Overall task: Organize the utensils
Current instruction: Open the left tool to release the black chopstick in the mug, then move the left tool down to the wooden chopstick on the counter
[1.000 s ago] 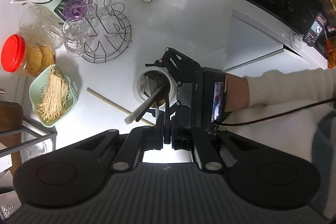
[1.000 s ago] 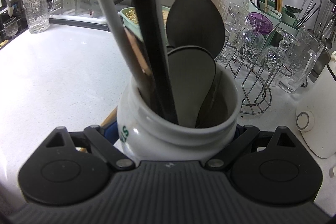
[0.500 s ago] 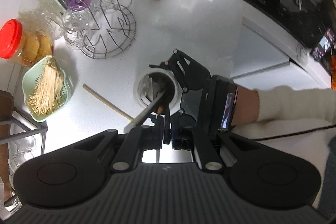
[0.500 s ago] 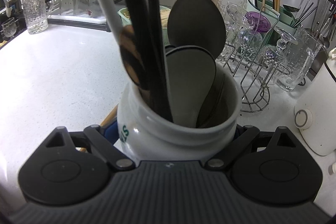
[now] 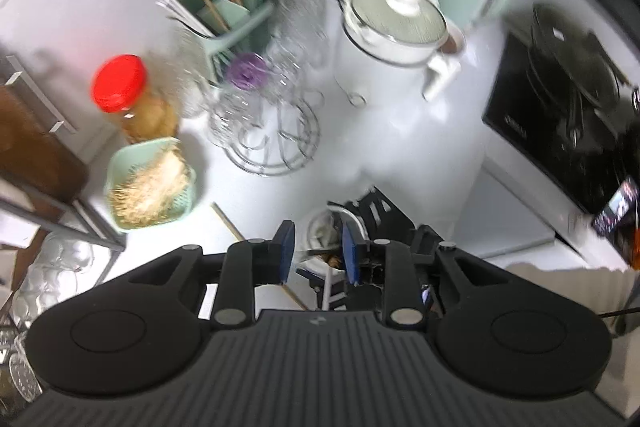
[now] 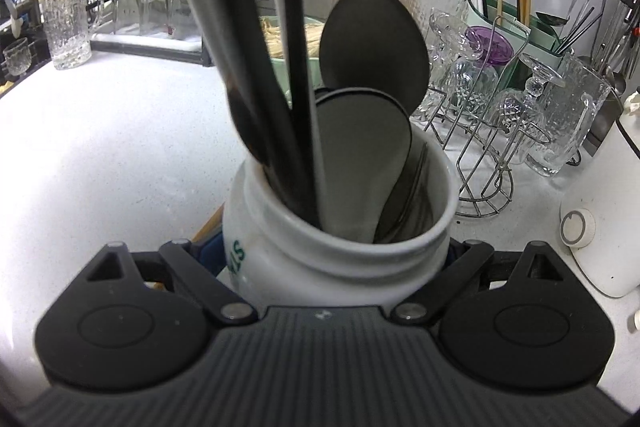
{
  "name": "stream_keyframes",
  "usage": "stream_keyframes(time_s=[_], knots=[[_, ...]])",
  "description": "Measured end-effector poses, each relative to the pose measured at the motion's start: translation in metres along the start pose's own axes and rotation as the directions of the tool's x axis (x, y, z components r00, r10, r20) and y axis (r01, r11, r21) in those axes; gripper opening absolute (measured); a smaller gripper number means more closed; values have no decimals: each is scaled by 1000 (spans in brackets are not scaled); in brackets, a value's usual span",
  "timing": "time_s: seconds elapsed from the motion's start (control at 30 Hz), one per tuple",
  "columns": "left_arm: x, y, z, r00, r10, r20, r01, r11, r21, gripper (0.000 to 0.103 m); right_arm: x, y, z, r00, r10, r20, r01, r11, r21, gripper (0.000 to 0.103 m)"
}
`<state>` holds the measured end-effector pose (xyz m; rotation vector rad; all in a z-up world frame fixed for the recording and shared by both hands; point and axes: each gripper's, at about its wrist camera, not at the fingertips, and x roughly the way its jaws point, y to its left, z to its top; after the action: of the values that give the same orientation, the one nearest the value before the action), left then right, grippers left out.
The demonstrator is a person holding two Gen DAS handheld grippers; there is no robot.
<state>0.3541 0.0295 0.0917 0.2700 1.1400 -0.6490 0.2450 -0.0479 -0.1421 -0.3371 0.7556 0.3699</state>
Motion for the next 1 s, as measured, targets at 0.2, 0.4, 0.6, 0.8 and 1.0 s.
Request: stream_keyframes(time_s=[0.2, 0.4, 0.6, 0.8, 1.0], knots=[[-33, 22, -14, 993, 97, 61, -92, 992, -83, 31, -5, -7, 6, 998, 41, 53, -44, 998, 53, 103], [-48, 50, -42, 976, 159, 149, -125, 969, -215, 31, -11, -9, 9, 996, 43, 77, -48, 997, 65, 103], [-28, 64, -84, 953, 231, 194, -162, 935, -317, 32, -23, -16, 10, 994, 42, 99, -54, 991, 120, 103], [13, 77, -137, 949, 239, 208, -112, 866, -487, 32, -35, -19, 11, 991, 43, 126, -60, 989, 138, 96], [50, 83, -184, 954, 225, 200, -53, 779, -624, 32, -38, -17, 5, 993, 28, 118, -44, 989, 142, 91]])
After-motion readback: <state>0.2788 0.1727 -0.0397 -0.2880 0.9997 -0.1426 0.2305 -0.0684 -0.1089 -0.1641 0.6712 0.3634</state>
